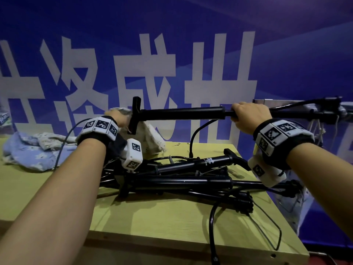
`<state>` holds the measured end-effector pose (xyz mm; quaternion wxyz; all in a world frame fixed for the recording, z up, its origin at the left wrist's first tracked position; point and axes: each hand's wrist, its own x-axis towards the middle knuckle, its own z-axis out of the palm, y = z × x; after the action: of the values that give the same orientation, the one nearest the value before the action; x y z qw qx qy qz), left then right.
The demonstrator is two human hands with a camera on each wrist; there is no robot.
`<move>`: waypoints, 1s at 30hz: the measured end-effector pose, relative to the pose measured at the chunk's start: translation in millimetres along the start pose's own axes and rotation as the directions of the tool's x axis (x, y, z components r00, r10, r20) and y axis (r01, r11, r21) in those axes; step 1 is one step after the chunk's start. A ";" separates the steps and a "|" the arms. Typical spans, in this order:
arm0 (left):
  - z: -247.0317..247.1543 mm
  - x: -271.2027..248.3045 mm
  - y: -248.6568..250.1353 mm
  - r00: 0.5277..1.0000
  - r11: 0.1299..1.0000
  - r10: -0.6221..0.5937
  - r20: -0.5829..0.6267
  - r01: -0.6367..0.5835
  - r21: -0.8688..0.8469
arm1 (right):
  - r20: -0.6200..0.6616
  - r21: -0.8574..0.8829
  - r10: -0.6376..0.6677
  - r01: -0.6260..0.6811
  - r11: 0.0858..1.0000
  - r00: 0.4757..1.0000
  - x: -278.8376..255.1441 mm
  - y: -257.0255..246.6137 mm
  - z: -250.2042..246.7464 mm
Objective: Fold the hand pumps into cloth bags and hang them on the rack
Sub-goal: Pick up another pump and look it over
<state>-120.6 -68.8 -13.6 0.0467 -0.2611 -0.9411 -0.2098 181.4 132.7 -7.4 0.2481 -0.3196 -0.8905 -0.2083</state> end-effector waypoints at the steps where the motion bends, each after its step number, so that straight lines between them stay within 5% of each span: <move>1: -4.0 7.6 -8.7 0.999 0.999 -0.030 -0.019 0.031 0.038 | 0.006 0.019 0.010 -0.011 1.000 1.000 -0.6 1.8 0.5; 3: -14.1 20.3 -25.0 0.991 0.982 -0.114 -0.075 0.124 0.143 | 0.026 0.070 0.051 -0.053 0.996 0.998 -1.5 7.0 0.9; 7: -20.9 27.7 -38.9 0.972 0.970 -0.234 -0.012 0.235 0.059 | 0.073 0.171 0.154 -0.165 0.971 0.985 -1.2 13.4 -0.5; 9: -20.7 24.6 -35.3 0.968 0.970 -0.240 -0.075 0.236 -0.050 | 0.090 0.212 0.192 -0.207 0.955 0.977 0.2 11.2 -4.2; 11: -21.4 8.6 -17.7 0.990 0.979 -0.133 -0.046 0.124 -0.163 | 0.096 0.255 0.209 -0.227 0.940 0.973 3.4 7.3 -9.2; 13: -14.9 -19.1 11.8 0.988 0.963 0.040 0.149 0.002 -0.271 | 0.094 0.296 0.217 -0.236 0.926 0.972 8.6 2.3 -16.3; 14: -11.7 -33.7 27.8 0.949 0.944 0.126 0.288 -0.026 -0.328 | 0.093 0.315 0.219 -0.238 0.919 0.971 11.7 0.2 -20.7; 16: -4.1 -62.5 58.9 0.784 0.873 0.347 0.515 -0.070 -0.482 | 0.080 0.340 0.223 -0.237 0.910 0.972 18.2 -3.8 -30.7; 18: 4.2 -79.9 84.6 0.642 0.789 0.516 0.568 -0.098 -0.606 | 0.055 0.344 0.230 -0.234 0.909 0.972 24.3 -6.9 -42.1; 20: 14.2 -92.4 108.7 0.601 0.714 0.565 0.566 -0.012 -0.700 | 0.033 0.345 0.229 -0.226 0.911 0.973 29.2 -9.8 -52.5; 22: 21.4 -95.6 124.8 0.615 0.603 0.586 0.528 0.104 -0.791 | 0.018 0.341 0.220 -0.213 0.916 0.975 31.1 -12.2 -62.0; 24: 23.3 -90.0 132.9 0.701 0.426 0.575 0.422 0.184 -0.886 | 0.003 0.342 0.206 -0.195 0.919 0.978 30.8 -12.1 -68.5; 30: 2.8 -74.2 135.3 0.876 -0.285 0.481 0.035 0.194 -0.939 | 0.001 0.342 0.196 -0.184 0.922 0.981 21.9 -3.8 -58.9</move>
<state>12.3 2.3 19.3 -0.3543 -0.3484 -0.3362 -0.8000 182.3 109.0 50.9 0.3334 -0.3531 -0.8736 -0.0317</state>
